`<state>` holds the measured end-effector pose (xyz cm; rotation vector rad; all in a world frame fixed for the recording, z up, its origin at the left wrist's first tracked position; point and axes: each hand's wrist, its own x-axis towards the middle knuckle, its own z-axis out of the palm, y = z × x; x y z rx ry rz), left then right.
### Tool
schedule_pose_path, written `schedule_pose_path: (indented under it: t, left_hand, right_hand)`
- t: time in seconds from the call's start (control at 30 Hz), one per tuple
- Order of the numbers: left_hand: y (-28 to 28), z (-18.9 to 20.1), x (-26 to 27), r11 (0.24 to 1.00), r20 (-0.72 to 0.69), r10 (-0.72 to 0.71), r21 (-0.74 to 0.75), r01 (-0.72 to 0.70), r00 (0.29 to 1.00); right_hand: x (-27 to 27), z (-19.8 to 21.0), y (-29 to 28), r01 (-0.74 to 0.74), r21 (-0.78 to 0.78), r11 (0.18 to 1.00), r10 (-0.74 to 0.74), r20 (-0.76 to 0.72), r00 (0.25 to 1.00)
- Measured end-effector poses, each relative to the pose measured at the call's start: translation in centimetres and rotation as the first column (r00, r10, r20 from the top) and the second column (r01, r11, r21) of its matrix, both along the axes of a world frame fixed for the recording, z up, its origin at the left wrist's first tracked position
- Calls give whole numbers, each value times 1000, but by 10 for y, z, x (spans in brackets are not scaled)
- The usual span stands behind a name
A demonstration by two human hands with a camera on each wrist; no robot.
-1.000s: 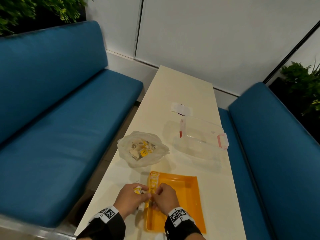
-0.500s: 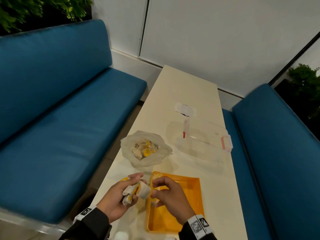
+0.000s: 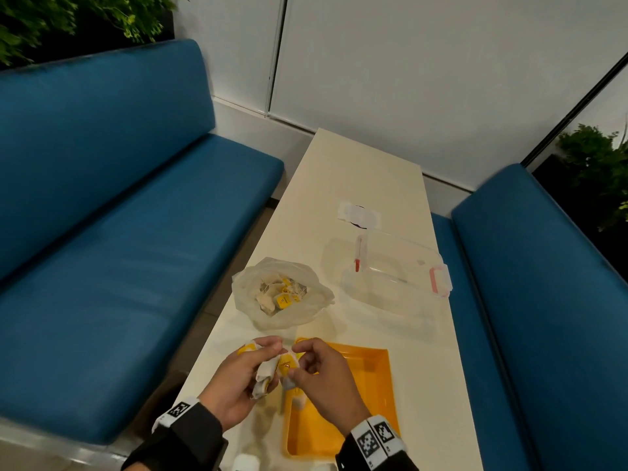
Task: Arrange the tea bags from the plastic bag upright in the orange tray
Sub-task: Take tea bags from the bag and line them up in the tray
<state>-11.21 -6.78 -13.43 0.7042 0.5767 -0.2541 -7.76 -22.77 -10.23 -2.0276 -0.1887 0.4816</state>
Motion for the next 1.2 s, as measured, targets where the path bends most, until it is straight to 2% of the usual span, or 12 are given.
schedule_pose_path:
  t: [0.17, 0.33, 0.47, 0.57, 0.67, 0.73, 0.9, 1.0, 1.2]
  left_hand:
    - [0, 2, 4, 998, 35, 18, 56, -20, 999]
    - [8, 4, 3, 993, 44, 11, 113, -16, 999]
    - [8, 8, -2, 968, 104, -151, 216, 126, 983]
    - [4, 12, -4, 931, 181, -297, 275, 241, 938]
    - [-1, 14, 0, 878, 183, -345, 409, 248, 921]
    - [-1, 10, 2, 862, 156, -315, 460, 214, 936]
    - [1, 1, 0, 859, 129, -294, 470, 202, 947]
    - [4, -5, -4, 841, 79, -265, 506, 191, 961]
    - [0, -20, -9, 767, -27, -264, 599, 227, 964]
  right_hand:
    - [5, -5, -1, -10, 3, 1000, 10, 9, 1000]
    - [15, 1, -11, 89, 96, 991, -89, -6, 996]
    - [20, 8, -19, 108, 195, 975, -98, -60, 993]
    - [20, 10, -22, 119, 261, 958, -100, -85, 991]
    - [20, 10, -21, 135, 277, 951, -109, -108, 988]
    - [19, 9, -21, 126, 245, 961, -106, -96, 990]
    - [21, 8, -26, 92, 113, 989, -87, -48, 995]
    - [23, 7, -34, 125, 107, 986, -113, -115, 987]
    - [14, -12, -49, 113, -27, 993, -116, -247, 962]
